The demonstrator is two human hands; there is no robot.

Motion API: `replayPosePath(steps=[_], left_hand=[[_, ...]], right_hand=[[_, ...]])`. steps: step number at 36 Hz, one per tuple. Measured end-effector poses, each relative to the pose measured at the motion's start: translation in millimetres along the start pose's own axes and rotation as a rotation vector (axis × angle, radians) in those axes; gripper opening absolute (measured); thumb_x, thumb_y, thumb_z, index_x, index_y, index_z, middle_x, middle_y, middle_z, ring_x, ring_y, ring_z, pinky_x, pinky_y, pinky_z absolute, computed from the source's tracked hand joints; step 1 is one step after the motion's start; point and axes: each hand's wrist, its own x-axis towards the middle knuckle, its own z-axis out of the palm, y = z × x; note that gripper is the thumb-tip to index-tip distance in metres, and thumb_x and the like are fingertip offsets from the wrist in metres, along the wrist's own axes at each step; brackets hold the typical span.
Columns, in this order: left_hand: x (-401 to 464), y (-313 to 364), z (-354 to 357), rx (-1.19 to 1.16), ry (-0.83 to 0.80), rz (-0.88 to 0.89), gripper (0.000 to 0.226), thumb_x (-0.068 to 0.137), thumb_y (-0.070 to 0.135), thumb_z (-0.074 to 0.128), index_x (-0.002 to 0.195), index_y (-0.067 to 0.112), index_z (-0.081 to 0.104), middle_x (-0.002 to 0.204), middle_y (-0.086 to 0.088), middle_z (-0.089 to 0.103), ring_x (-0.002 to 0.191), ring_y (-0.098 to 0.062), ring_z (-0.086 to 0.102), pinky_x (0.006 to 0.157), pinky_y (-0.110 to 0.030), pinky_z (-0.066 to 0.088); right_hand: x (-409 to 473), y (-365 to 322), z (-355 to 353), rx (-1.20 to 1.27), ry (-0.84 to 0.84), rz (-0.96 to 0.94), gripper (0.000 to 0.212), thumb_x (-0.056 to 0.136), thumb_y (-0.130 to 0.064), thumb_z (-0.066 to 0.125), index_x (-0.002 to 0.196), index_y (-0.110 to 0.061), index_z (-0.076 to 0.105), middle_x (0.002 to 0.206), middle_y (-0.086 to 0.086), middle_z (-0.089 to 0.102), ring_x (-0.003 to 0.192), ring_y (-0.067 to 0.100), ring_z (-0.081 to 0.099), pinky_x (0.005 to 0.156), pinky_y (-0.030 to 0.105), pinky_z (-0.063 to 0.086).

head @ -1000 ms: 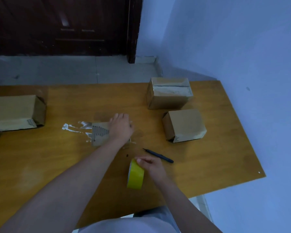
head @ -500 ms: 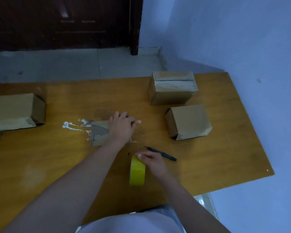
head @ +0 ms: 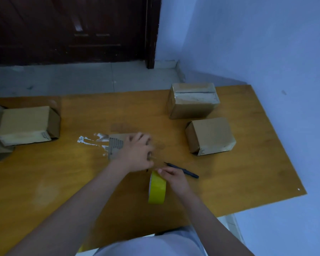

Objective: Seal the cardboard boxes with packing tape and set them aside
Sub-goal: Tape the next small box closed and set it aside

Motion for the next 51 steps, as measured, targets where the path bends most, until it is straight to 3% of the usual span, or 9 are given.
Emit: replayPosePath(steps=[3,7,13,18,28,35,38,42,51], left_hand=[[-3,7,10,0.089,-0.029,-0.028,0.039,0.086,0.048,0.054,0.118,0.024,0.053,0.152,-0.003,0.017,0.141,-0.028,0.008,0.108,-0.057,0.02],[3,15,25,0.097,0.107,-0.081,0.028,0.094,0.029,0.05,0.116,0.013,0.059,0.148,-0.008,0.029,0.135,-0.034,0.021,0.111,-0.061,0.014],[7,16,48,-0.094,0.272,-0.132,0.045,0.089,0.013,0.052,0.134,0.015,0.049,0.139,-0.005,0.04,0.115,-0.033,0.037,0.106,-0.046,0.031],[7,16,51,-0.062,0.38,-0.143,0.04,0.074,0.007,0.069,0.113,0.01,0.063,0.117,-0.01,0.057,0.097,-0.033,0.049,0.083,-0.044,0.048],[-33,-15,58,-0.185,0.346,0.092,0.045,0.071,-0.014,0.058,0.11,0.007,0.064,0.116,-0.006,0.058,0.1,-0.019,0.032,0.081,-0.035,0.043],[-74,-42,56,-0.47,0.589,0.027,0.029,0.048,-0.006,0.057,0.052,0.023,0.06,0.063,0.009,0.058,0.077,-0.007,0.042,0.072,-0.022,0.026],[-76,-37,54,-0.427,0.69,-0.195,0.016,0.071,0.019,0.05,0.075,0.016,0.066,0.086,0.0,0.06,0.09,-0.014,0.043,0.081,-0.036,0.04],[-61,-24,38,-0.32,0.205,-0.458,0.088,0.076,0.07,0.046,0.143,0.014,0.033,0.149,-0.011,0.026,0.138,-0.03,0.02,0.112,-0.045,0.021],[-46,-44,18,-0.07,-0.047,-0.211,0.102,0.079,0.032,0.069,0.152,0.018,-0.001,0.159,-0.003,-0.001,0.147,-0.024,-0.01,0.113,-0.056,-0.014]], right_hand=[[-3,0,0,-0.012,0.014,-0.004,0.017,0.09,-0.02,0.062,0.098,-0.01,0.073,0.09,0.002,0.07,0.085,0.011,0.063,0.072,0.016,0.048],[-5,-3,-1,-0.052,0.026,-0.024,0.014,0.091,-0.02,0.061,0.095,-0.013,0.073,0.09,0.0,0.07,0.084,0.008,0.064,0.072,0.015,0.049],[-11,-2,2,-0.119,0.045,-0.052,0.012,0.091,-0.023,0.062,0.086,-0.024,0.073,0.082,-0.006,0.069,0.075,0.001,0.062,0.07,0.017,0.046],[-17,0,4,-0.124,0.057,-0.059,0.012,0.091,-0.024,0.062,0.086,-0.024,0.072,0.076,-0.011,0.067,0.07,-0.003,0.06,0.065,0.016,0.045],[-23,3,8,-0.124,0.079,-0.05,0.012,0.089,-0.025,0.064,0.091,-0.022,0.075,0.097,-0.003,0.073,0.097,0.015,0.065,0.089,0.035,0.049],[-25,4,8,-0.139,0.131,-0.048,0.013,0.089,-0.023,0.064,0.092,-0.017,0.075,0.101,-0.001,0.072,0.1,0.02,0.065,0.093,0.043,0.049],[-27,2,9,-0.129,0.127,-0.052,0.011,0.09,-0.02,0.063,0.09,-0.018,0.074,0.1,-0.006,0.072,0.099,0.015,0.065,0.092,0.039,0.049],[-29,0,9,-0.138,0.125,-0.049,0.012,0.09,-0.018,0.062,0.093,-0.018,0.073,0.102,-0.006,0.071,0.1,0.012,0.065,0.095,0.037,0.049],[-33,-18,14,-0.175,0.145,-0.107,0.014,0.089,-0.012,0.063,0.096,-0.004,0.074,0.096,-0.001,0.07,0.089,0.006,0.063,0.075,0.022,0.046]])
